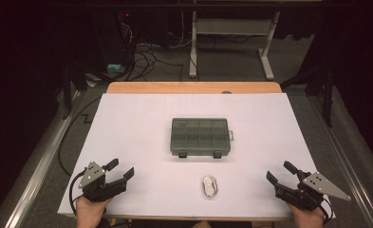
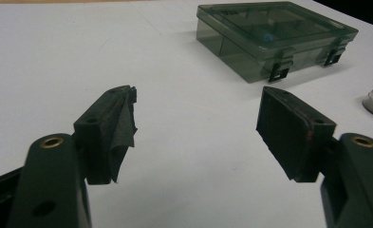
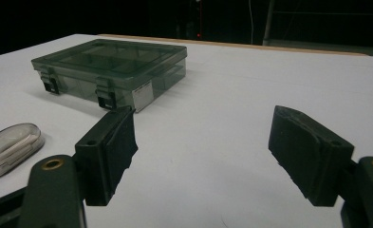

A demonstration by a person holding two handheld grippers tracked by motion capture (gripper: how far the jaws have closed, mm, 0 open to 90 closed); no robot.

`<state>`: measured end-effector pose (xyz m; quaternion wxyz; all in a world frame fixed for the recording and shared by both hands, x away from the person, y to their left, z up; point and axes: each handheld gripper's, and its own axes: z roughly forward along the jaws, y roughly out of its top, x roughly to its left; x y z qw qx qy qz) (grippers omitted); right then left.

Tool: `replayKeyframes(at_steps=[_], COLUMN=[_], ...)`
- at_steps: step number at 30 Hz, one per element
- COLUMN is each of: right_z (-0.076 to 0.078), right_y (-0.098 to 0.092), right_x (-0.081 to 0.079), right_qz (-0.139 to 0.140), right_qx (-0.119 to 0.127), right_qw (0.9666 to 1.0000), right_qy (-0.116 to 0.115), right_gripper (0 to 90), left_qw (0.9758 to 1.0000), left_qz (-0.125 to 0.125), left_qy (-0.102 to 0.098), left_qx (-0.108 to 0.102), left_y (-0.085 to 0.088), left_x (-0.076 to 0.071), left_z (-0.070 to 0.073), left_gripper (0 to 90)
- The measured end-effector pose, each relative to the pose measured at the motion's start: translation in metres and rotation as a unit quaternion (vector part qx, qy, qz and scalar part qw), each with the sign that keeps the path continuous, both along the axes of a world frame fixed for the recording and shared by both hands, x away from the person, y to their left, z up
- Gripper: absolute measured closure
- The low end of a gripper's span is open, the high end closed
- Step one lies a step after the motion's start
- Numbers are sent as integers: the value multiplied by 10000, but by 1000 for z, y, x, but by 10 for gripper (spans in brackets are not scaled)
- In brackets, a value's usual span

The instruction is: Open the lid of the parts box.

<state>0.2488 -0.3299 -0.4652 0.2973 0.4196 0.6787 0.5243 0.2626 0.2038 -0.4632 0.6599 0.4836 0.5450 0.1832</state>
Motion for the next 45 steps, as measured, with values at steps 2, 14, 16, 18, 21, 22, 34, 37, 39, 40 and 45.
replayKeyframes(at_steps=[2, 14, 16, 18, 21, 22, 34, 37, 39, 40, 45], right_z=[0, 2, 2, 2, 3, 3, 4, 5, 5, 5, 6], right_y=[0, 1, 1, 2, 2, 2, 2, 3, 3, 3, 5], right_x=[0, -1, -1, 0, 0, 0, 2, 2, 2, 3, 5], right_qz=[4, 117, 124, 142, 152, 152, 196, 197, 201, 210, 231], right_qx=[7, 21, 17, 53, 64, 64, 96, 93, 103, 121, 175], right_qw=[10000, 9999, 9999, 9999, 9999, 9999, 9997, 9997, 9997, 9996, 9995], right_qy=[0, -89, -95, -62, -50, -50, -89, -99, -105, -105, -93], right_gripper=[244, 285, 287, 288, 291, 291, 294, 296, 297, 299, 299], left_qw=[10000, 10000, 10000, 9999, 9998, 9998, 9997, 9997, 9996, 9997, 9995], left_qz=[15, 53, 54, 52, 103, 116, 96, 86, 76, 61, 26], left_qy=[8, 28, 28, 31, 57, 40, 15, -22, -50, -58, -123], left_qx=[-23, -61, -73, -85, -141, -132, -232, -239, -252, -246, -288], left_y=[0, -1, -1, -1, -2, -1, -3, -5, -6, -6, -9], left_x=[0, 2, 2, 3, 3, 4, 6, 6, 7, 7, 8], left_z=[0, 4, 4, 5, 7, 7, 10, 11, 11, 11, 12], left_gripper=[293, 291, 291, 291, 294, 294, 296, 296, 296, 296, 296])
